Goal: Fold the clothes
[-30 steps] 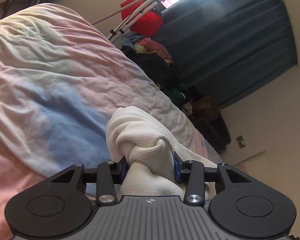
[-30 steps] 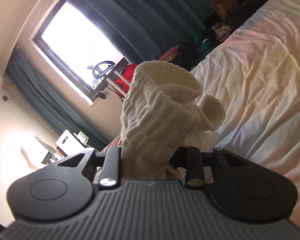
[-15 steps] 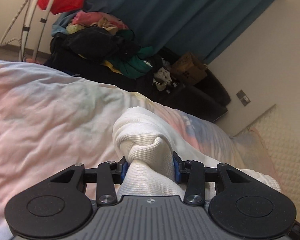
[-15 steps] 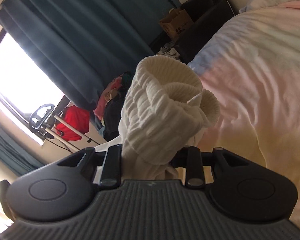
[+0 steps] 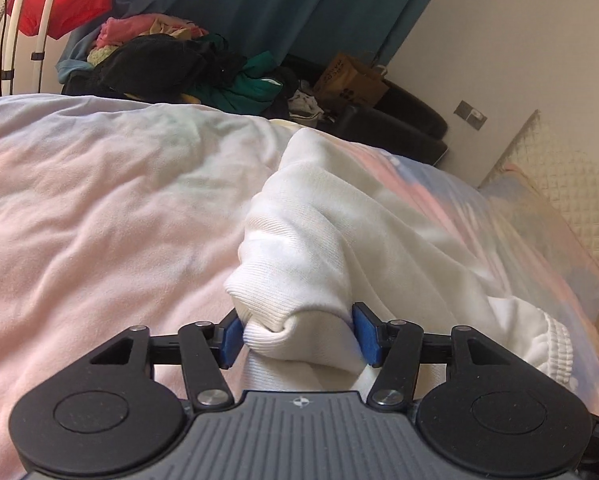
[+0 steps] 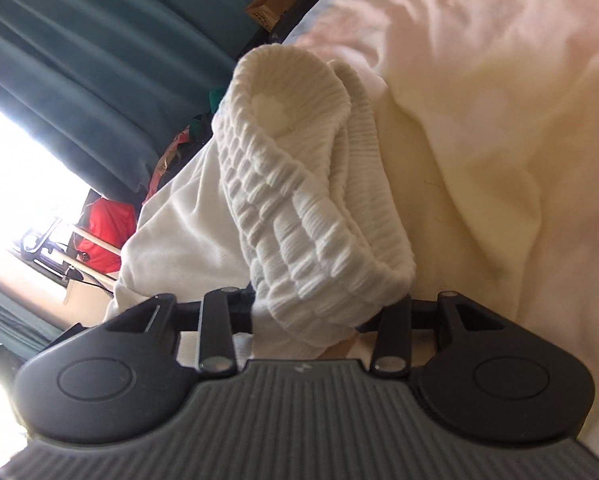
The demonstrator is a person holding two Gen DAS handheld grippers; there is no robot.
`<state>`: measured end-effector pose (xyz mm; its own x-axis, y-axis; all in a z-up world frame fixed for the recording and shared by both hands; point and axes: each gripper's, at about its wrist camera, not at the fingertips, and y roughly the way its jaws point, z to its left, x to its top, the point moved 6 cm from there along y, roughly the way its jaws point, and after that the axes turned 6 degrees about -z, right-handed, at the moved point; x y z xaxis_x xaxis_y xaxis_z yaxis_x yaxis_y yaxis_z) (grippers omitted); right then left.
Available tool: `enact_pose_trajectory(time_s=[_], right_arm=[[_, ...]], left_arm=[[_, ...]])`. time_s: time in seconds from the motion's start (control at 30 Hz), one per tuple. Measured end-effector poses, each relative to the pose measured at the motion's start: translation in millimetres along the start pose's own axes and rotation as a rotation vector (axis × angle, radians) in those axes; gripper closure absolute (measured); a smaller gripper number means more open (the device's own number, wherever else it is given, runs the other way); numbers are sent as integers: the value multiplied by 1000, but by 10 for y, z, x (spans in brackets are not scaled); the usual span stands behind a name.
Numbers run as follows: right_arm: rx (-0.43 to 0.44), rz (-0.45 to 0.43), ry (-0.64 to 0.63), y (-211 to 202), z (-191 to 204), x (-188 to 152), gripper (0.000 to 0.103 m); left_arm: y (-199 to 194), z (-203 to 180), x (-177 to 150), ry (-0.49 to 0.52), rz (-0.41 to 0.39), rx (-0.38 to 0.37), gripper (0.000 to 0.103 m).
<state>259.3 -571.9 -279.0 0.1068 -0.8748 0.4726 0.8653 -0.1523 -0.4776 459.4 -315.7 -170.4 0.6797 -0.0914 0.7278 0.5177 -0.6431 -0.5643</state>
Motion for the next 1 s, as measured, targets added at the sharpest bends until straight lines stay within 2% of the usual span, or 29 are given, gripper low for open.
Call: enact_pose_trajectory(time_s=[0.03,0.1,0.2,0.33,0.43,0.47,0.5,0.57,0.67,0.73,0.77,0.8,0.9,1.0], right_arm=[[-36,20,12,-47,39,26,58],[-87,59,-3,-217,199,100,57],[-86,77,-58,-617,530,218,58],[-10,14,-169,-1357,1176,350,58],[34,-44,-277,-1945,1663,412,58],[47,-57,-308,-2121,1799,409,58],[55,-72,-336,-2295,1922,416,58],[64,-105,-389,-2628,2140,431,58],[73,-137,-465,-3046,2340,309,57],[87,-153,-509,-3295,2432,209,37],[94,-168,-534,-3412,2470,148,17],[100,-184,-558,-3516,2495,87,9],[114,-227,-619,-3789,2537,-90,6],[115,-257,-641,-3960,2492,-271,6]], left_arm=[[-68,-30,28,16,23,12,41],[-341,-141,159,89,7,54,40],[-901,-354,345,141,-33,54,32],[-1858,-746,578,194,-117,47,29],[-2547,-1058,687,228,-198,29,20],[-2786,-1165,705,238,-229,27,14],[-3027,-1271,708,249,-257,26,7],[-3411,-1416,685,270,-299,21,2],[-3964,-1618,561,315,-341,33,0],[-4251,-1711,464,336,-361,41,0],[-4363,-1742,408,344,-369,46,0],[-4482,-1775,336,351,-378,55,0],[-4785,-1873,110,388,-405,85,0],[-5002,-2012,-183,494,-454,124,0]])
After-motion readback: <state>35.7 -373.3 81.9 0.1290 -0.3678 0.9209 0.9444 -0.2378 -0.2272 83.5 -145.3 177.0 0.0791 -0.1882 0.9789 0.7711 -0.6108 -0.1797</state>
